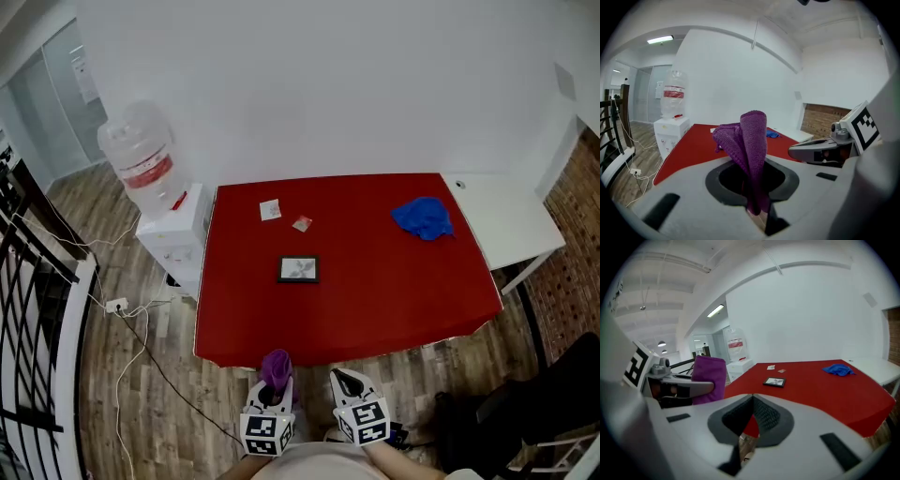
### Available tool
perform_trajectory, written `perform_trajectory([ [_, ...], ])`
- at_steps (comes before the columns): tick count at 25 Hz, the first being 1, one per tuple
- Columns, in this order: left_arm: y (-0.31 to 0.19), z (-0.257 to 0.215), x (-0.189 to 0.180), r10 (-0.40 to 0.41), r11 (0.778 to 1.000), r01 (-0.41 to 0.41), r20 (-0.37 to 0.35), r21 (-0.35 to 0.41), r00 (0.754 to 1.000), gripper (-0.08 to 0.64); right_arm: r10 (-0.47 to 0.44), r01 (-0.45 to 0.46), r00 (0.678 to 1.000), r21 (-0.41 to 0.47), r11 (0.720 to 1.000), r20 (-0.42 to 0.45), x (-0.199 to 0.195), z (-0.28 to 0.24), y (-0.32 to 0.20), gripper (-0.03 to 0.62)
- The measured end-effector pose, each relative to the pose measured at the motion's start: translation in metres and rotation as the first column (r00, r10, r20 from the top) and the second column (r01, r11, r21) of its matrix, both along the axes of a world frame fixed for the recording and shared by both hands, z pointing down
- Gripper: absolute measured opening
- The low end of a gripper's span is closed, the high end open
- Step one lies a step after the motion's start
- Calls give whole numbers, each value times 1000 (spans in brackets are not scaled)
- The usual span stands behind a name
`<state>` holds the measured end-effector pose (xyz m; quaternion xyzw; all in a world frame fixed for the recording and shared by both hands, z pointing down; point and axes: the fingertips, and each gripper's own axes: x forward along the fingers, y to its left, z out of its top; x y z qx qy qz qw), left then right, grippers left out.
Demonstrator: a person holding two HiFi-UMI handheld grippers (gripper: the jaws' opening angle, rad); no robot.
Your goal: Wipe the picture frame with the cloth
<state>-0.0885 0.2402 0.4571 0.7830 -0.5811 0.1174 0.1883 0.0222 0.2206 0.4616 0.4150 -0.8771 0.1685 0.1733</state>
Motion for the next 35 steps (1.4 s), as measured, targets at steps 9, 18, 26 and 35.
perform_trajectory([
  [9,-90,-16,-49,69,997,-69,17,30,997,61,61,-60,998,39,997,-6,-49,-16,-85,5],
  [18,-128,-15,-60,82,996,-82,0,18,997,61,89,-88,996,37,995,-26,-55,-19,-123,5],
  [26,-153,-14,-50,36,999,-36,-15,8,999,61,36,-36,999,22,999,-35,-47,-19,-154,5],
  [35,-172,-7,-48,2,1000,-2,-13,-7,1000,61,15,-15,999,9,1000,-35,-39,-11,-177,5],
])
